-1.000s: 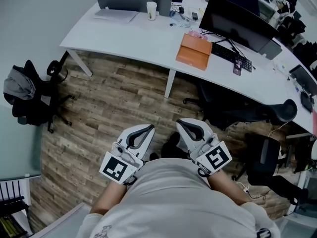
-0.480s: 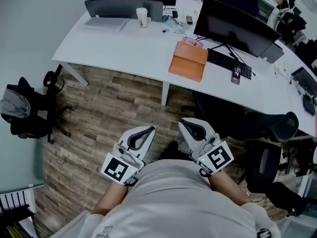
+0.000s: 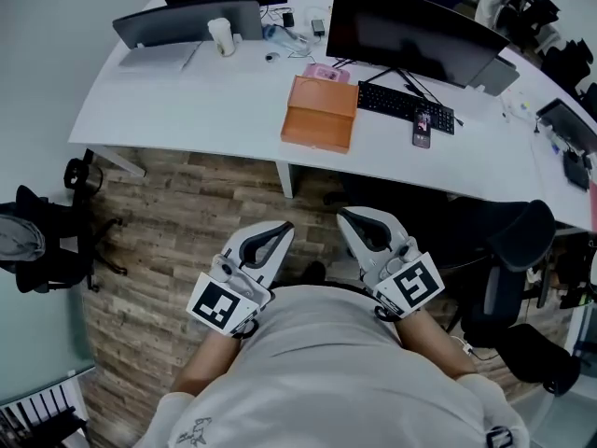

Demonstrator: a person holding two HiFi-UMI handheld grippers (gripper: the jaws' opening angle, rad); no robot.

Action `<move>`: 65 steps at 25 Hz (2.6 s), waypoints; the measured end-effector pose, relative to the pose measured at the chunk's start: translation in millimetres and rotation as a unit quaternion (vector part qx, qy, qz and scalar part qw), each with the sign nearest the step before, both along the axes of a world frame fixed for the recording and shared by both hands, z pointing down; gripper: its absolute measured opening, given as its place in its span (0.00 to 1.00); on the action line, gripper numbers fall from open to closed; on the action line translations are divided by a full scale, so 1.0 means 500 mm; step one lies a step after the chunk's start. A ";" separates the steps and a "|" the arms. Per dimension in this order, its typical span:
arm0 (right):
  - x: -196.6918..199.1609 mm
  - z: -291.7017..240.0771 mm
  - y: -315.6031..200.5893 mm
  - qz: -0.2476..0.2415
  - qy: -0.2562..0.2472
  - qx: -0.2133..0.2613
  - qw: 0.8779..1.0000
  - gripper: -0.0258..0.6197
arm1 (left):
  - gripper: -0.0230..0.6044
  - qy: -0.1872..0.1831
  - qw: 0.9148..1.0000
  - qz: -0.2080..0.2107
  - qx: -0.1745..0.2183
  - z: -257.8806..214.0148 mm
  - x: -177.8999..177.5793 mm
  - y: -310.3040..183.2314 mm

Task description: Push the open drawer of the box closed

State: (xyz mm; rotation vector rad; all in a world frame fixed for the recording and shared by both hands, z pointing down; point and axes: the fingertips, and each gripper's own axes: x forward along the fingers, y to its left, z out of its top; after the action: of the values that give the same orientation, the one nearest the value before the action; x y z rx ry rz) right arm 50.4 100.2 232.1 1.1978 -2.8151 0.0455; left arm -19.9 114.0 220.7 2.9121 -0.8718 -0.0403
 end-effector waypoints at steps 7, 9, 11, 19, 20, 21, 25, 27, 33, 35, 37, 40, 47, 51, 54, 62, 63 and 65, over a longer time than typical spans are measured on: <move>0.043 0.034 -0.042 0.028 0.008 -0.015 0.999 0.04 | 0.03 -0.004 0.999 0.030 -0.016 0.022 0.046 -0.058; 0.049 0.040 -0.059 0.038 0.008 -0.018 0.999 0.04 | 0.03 -0.003 0.999 0.039 -0.016 0.026 0.054 -0.079; 0.053 0.046 -0.075 0.046 0.010 -0.022 0.999 0.04 | 0.03 -0.001 0.999 0.049 -0.018 0.030 0.059 -0.100; 0.050 0.055 -0.153 0.080 0.015 -0.035 0.996 0.04 | 0.03 0.006 0.997 0.075 -0.030 0.038 0.043 -0.189; 0.048 0.053 -0.163 0.085 0.016 -0.035 0.996 0.04 | 0.03 0.007 0.996 0.080 -0.031 0.039 0.041 -0.200; 0.046 0.052 -0.173 0.090 0.015 -0.034 0.995 0.04 | 0.03 0.007 0.996 0.086 -0.031 0.039 0.040 -0.210; 0.038 0.053 -0.216 0.112 0.016 -0.040 0.993 0.04 | 0.03 0.009 0.994 0.107 -0.030 0.036 0.026 -0.260; 0.034 0.060 -0.239 0.124 0.017 -0.046 0.991 0.04 | 0.03 0.009 0.992 0.118 -0.033 0.038 0.016 -0.287; -0.003 0.061 -0.313 0.159 0.023 -0.052 0.986 0.04 | 0.03 0.005 0.988 0.148 -0.035 0.036 -0.042 -0.371; -0.022 0.055 -0.337 0.169 0.025 -0.050 0.984 0.04 | 0.03 0.006 0.987 0.157 -0.034 0.030 -0.065 -0.399; -0.043 0.049 -0.360 0.179 0.028 -0.047 0.982 0.04 | 0.03 0.005 0.985 0.167 -0.033 0.026 -0.089 -0.423; -0.076 0.041 -0.384 0.193 0.029 -0.043 0.980 0.04 | 0.03 0.005 0.983 0.181 -0.028 0.020 -0.126 -0.452; -0.129 0.057 -0.414 0.233 0.020 -0.048 0.971 0.04 | 0.03 0.008 0.980 0.195 -0.028 0.034 -0.212 -0.504; -0.143 0.070 -0.422 0.241 0.021 -0.059 0.968 0.04 | 0.03 0.015 0.979 0.200 -0.038 0.043 -0.223 -0.520; -0.139 0.079 -0.425 0.245 0.022 -0.064 0.967 0.04 | 0.03 0.012 0.978 0.205 -0.037 0.050 -0.221 -0.521; -0.119 0.110 -0.454 0.237 0.024 -0.071 0.969 0.04 | 0.03 0.002 0.979 0.196 -0.046 0.070 -0.211 -0.546; -0.116 0.116 -0.460 0.235 0.025 -0.072 0.969 0.04 | 0.03 0.002 0.980 0.194 -0.046 0.072 -0.208 -0.553; -0.108 0.130 -0.470 0.232 0.022 -0.079 0.969 0.04 | 0.03 -0.001 0.981 0.188 -0.048 0.077 -0.201 -0.564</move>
State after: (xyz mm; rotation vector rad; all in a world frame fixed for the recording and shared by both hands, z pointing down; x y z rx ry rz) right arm -3.4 -134.8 297.0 1.7566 -2.3765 0.2628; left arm -120.1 -168.0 259.3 2.9294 -0.3006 0.0329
